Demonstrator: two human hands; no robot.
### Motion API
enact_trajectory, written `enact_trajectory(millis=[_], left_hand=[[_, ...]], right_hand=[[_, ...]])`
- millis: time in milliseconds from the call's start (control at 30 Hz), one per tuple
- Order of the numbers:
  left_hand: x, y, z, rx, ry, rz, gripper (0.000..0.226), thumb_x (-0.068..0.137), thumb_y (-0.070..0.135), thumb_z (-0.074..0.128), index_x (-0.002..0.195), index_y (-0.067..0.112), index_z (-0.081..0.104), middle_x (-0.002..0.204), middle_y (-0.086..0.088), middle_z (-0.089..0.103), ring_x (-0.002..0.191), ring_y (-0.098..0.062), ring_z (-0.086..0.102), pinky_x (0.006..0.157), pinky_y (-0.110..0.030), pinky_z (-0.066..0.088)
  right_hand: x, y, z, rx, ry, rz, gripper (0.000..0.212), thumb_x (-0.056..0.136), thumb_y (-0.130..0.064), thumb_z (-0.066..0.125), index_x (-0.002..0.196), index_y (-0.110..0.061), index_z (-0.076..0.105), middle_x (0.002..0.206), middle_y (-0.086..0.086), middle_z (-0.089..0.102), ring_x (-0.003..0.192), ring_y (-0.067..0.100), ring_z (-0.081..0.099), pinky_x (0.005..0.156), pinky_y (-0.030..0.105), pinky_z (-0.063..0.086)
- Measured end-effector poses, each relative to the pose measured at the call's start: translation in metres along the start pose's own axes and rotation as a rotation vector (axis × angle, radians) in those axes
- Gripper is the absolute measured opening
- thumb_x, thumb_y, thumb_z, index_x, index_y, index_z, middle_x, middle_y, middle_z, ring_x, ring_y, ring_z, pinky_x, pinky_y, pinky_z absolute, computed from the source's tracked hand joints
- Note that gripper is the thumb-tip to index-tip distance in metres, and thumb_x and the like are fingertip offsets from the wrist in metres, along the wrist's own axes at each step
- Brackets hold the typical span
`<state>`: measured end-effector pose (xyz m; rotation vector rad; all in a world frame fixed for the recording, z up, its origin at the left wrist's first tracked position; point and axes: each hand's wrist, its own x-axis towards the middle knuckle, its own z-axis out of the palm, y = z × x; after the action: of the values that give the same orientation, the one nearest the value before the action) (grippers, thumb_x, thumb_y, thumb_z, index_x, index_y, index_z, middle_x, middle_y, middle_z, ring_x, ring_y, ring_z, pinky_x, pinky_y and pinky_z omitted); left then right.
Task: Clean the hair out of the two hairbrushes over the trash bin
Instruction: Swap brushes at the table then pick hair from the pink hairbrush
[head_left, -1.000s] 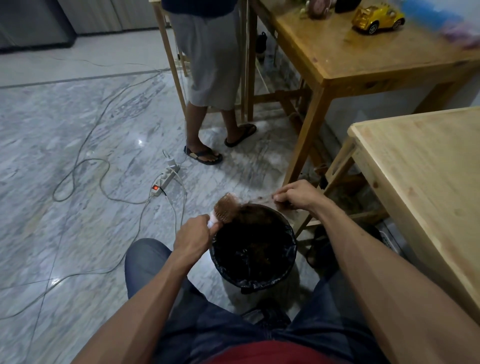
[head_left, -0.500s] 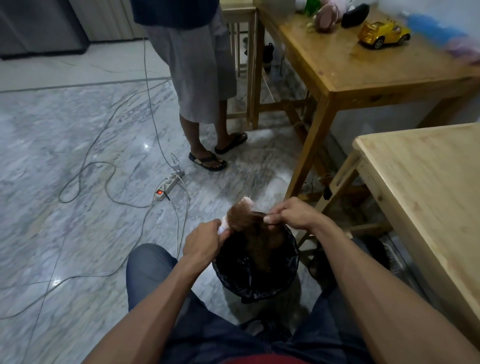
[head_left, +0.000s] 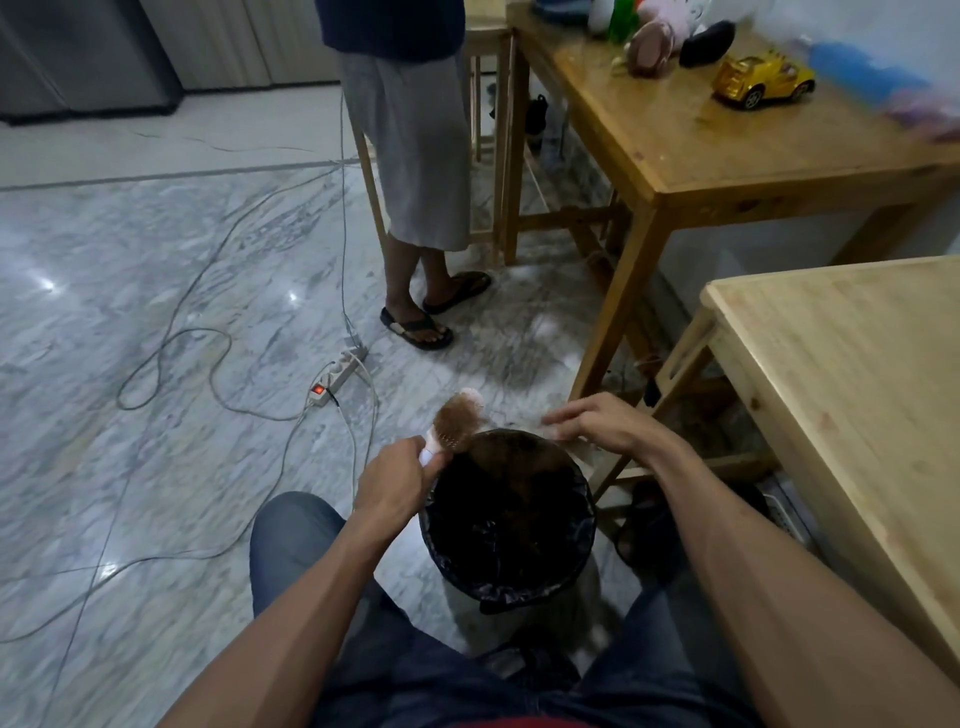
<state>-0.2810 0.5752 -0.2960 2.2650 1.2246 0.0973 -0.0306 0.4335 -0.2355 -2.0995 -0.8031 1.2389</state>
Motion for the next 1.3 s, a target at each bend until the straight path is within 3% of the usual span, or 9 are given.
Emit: enact_trajectory(millis=[100, 200, 367, 600, 733, 867, 933, 1100, 1300], left_hand=[[-0.005, 0.011, 0.001, 0.063, 0.016, 0.094, 0.041, 0.097, 0.05, 0.05, 0.077, 0.014, 0.049, 0.062, -0.001, 0.05, 0.059, -0.029, 0.052, 0.047, -0.035, 0.024], [-0.009, 0.024, 0.002, 0.167, 0.024, 0.161, 0.034, 0.098, 0.044, 0.05, 0.079, 0.017, 0.041, 0.065, 0.0, 0.048, 0.065, -0.033, 0.054, 0.051, -0.036, 0.028], [-0.009, 0.018, 0.002, 0.206, 0.016, 0.17, 0.031, 0.099, 0.044, 0.049, 0.081, 0.02, 0.042, 0.069, -0.001, 0.05, 0.07, -0.033, 0.057, 0.053, -0.037, 0.031], [-0.003, -0.015, -0.003, 0.145, 0.049, 0.031, 0.042, 0.099, 0.045, 0.052, 0.07, 0.018, 0.036, 0.061, -0.001, 0.045, 0.054, -0.024, 0.043, 0.048, -0.035, 0.025], [-0.004, -0.002, 0.001, 0.161, 0.034, 0.122, 0.039, 0.1, 0.042, 0.049, 0.071, 0.019, 0.035, 0.058, -0.001, 0.04, 0.054, -0.028, 0.041, 0.049, -0.036, 0.024], [-0.009, 0.019, 0.005, 0.217, 0.027, 0.204, 0.032, 0.099, 0.043, 0.048, 0.079, 0.019, 0.04, 0.064, -0.001, 0.049, 0.062, -0.033, 0.053, 0.049, -0.036, 0.03], [-0.011, 0.026, 0.004, 0.254, 0.039, 0.22, 0.03, 0.099, 0.044, 0.047, 0.083, 0.02, 0.041, 0.068, -0.002, 0.051, 0.068, -0.034, 0.059, 0.051, -0.037, 0.035], [-0.007, 0.005, -0.001, 0.222, 0.052, 0.137, 0.036, 0.1, 0.042, 0.05, 0.076, 0.018, 0.038, 0.062, -0.001, 0.046, 0.058, -0.03, 0.049, 0.048, -0.036, 0.028], [-0.01, -0.009, 0.0, 0.184, 0.052, 0.092, 0.04, 0.101, 0.043, 0.049, 0.072, 0.019, 0.035, 0.06, 0.0, 0.044, 0.053, -0.025, 0.042, 0.047, -0.035, 0.026]], right_hand=[[0.003, -0.009, 0.011, 0.133, 0.001, -0.04, 0.055, 0.087, -0.044, 0.073, 0.137, -0.023, 0.067, 0.145, -0.002, 0.058, 0.133, 0.018, 0.051, 0.104, 0.036, 0.036], [0.004, -0.014, 0.025, 0.083, 0.018, -0.08, 0.062, 0.071, -0.071, 0.079, 0.113, -0.027, 0.08, 0.121, -0.006, 0.075, 0.115, 0.014, 0.067, 0.105, 0.038, 0.049], [0.019, -0.008, 0.029, 0.028, 0.175, -0.062, 0.021, 0.084, -0.028, 0.084, 0.069, -0.014, 0.082, 0.068, -0.005, 0.078, 0.081, 0.016, 0.074, 0.085, 0.035, 0.057], [0.0, 0.006, -0.008, 0.02, 0.201, 0.03, 0.015, 0.095, -0.01, 0.071, 0.094, 0.003, 0.08, 0.096, 0.015, 0.079, 0.08, 0.016, 0.07, 0.053, 0.011, 0.05], [0.001, 0.005, -0.005, -0.042, 0.089, 0.025, 0.03, 0.096, -0.034, 0.072, 0.12, -0.017, 0.077, 0.119, 0.0, 0.073, 0.105, 0.013, 0.065, 0.087, 0.024, 0.049], [0.007, -0.004, 0.021, 0.071, -0.083, -0.003, 0.067, 0.089, -0.057, 0.071, 0.144, -0.02, 0.057, 0.125, -0.002, 0.067, 0.102, 0.008, 0.07, 0.082, 0.027, 0.053], [0.011, -0.005, 0.032, 0.065, -0.073, -0.04, 0.059, 0.088, -0.059, 0.072, 0.133, -0.022, 0.064, 0.114, -0.003, 0.072, 0.09, 0.008, 0.074, 0.073, 0.024, 0.053], [0.017, 0.002, 0.027, 0.129, 0.207, 0.013, 0.014, 0.092, -0.017, 0.077, 0.085, -0.005, 0.08, 0.071, 0.003, 0.076, 0.062, 0.011, 0.065, 0.064, 0.024, 0.055], [0.003, 0.016, 0.006, 0.044, 0.203, 0.107, 0.012, 0.093, -0.019, 0.071, 0.096, -0.011, 0.081, 0.093, 0.01, 0.08, 0.069, 0.012, 0.067, 0.053, 0.021, 0.048]])
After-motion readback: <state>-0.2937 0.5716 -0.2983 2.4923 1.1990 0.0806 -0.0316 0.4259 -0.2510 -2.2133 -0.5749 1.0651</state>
